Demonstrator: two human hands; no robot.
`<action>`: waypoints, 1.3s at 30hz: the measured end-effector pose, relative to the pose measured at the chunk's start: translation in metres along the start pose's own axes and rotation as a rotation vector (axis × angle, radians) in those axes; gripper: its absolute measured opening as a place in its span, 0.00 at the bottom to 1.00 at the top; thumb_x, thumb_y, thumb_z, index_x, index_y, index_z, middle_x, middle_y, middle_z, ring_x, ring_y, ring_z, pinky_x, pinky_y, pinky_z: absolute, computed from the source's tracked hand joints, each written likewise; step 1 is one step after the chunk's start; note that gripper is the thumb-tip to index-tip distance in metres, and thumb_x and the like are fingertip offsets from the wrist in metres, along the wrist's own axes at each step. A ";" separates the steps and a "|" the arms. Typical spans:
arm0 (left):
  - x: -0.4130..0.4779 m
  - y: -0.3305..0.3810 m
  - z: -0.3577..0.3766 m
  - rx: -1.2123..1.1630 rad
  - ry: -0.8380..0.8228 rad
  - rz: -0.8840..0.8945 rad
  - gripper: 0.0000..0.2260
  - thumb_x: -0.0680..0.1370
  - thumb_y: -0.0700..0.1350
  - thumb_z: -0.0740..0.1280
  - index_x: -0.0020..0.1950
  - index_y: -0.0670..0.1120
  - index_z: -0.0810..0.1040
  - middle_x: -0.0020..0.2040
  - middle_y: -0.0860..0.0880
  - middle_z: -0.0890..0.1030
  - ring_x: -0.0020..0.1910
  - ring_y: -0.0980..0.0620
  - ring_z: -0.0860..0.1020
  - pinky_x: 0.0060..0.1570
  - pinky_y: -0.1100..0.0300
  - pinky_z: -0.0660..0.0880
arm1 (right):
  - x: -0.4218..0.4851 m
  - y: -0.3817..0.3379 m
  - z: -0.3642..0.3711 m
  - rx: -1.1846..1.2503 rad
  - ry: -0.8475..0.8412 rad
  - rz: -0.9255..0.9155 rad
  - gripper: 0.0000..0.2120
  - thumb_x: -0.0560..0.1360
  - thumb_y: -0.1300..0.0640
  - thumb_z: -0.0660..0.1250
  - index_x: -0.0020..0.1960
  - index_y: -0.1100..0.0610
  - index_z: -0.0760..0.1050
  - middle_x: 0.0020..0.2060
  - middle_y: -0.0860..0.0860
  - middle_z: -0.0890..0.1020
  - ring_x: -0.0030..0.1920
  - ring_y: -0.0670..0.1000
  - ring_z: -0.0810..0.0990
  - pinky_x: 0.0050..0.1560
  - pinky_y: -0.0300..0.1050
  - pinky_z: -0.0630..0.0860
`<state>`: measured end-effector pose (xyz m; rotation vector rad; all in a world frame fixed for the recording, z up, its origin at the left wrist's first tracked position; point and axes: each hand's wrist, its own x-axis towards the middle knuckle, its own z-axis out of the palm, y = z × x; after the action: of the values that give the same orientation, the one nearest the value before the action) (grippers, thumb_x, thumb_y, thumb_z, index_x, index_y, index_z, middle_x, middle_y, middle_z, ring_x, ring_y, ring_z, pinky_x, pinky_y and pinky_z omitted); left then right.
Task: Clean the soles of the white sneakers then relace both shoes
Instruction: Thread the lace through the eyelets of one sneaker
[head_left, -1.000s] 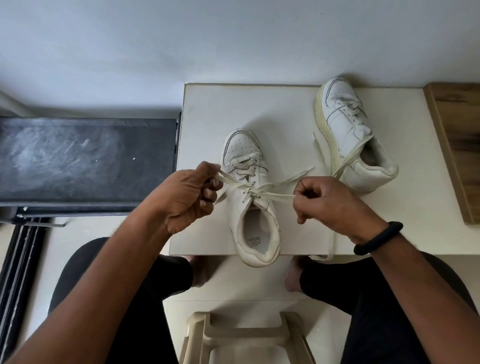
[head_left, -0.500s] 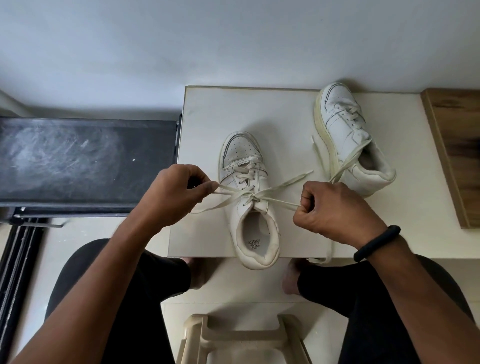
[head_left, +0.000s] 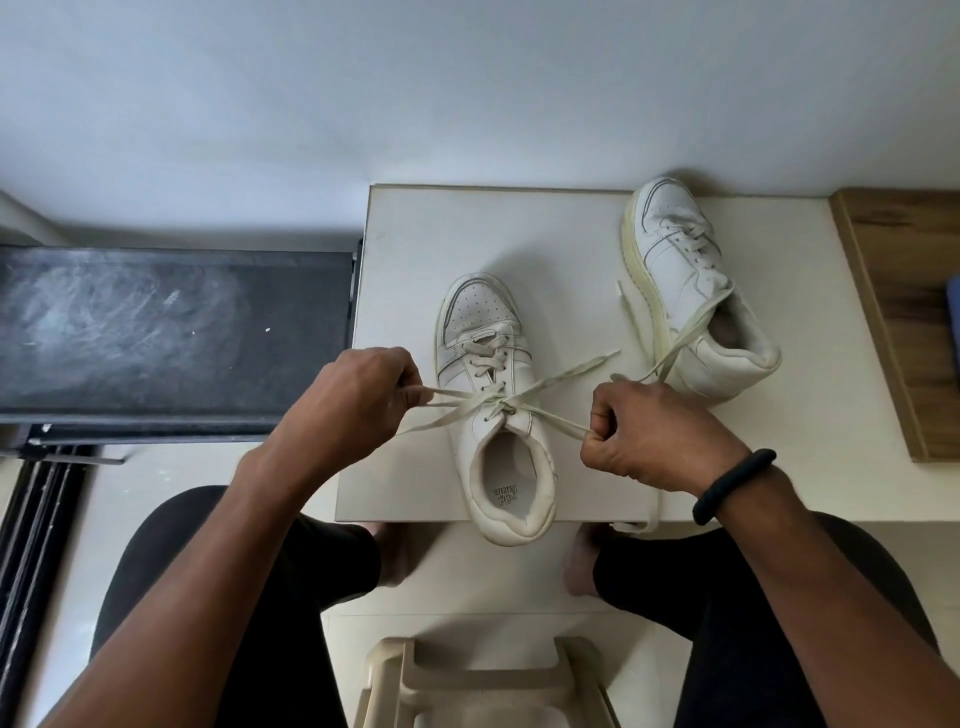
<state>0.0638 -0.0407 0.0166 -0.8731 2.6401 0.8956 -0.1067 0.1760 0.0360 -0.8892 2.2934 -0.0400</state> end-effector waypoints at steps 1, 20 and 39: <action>0.000 -0.001 0.001 -0.010 -0.006 -0.001 0.08 0.82 0.49 0.70 0.52 0.45 0.82 0.40 0.53 0.79 0.41 0.48 0.78 0.43 0.54 0.74 | 0.002 0.003 0.003 0.019 0.003 -0.018 0.04 0.70 0.50 0.68 0.39 0.49 0.73 0.39 0.44 0.79 0.50 0.47 0.81 0.51 0.50 0.80; -0.001 0.023 0.028 -0.321 0.086 0.433 0.10 0.77 0.58 0.72 0.55 0.57 0.87 0.55 0.56 0.80 0.57 0.58 0.77 0.52 0.69 0.71 | 0.047 -0.021 0.041 1.153 -0.004 0.167 0.20 0.79 0.43 0.66 0.37 0.57 0.78 0.30 0.52 0.80 0.28 0.50 0.76 0.31 0.42 0.73; 0.004 0.016 0.023 -0.419 0.026 0.347 0.05 0.80 0.46 0.74 0.54 0.54 0.87 0.58 0.56 0.81 0.60 0.57 0.78 0.52 0.71 0.71 | -0.025 -0.025 -0.019 1.117 0.601 -0.448 0.14 0.84 0.57 0.60 0.45 0.59 0.80 0.24 0.44 0.72 0.26 0.51 0.73 0.35 0.49 0.75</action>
<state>0.0509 -0.0182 0.0048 -0.5054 2.7175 1.5722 -0.0895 0.1684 0.0721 -0.7637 1.9720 -1.7733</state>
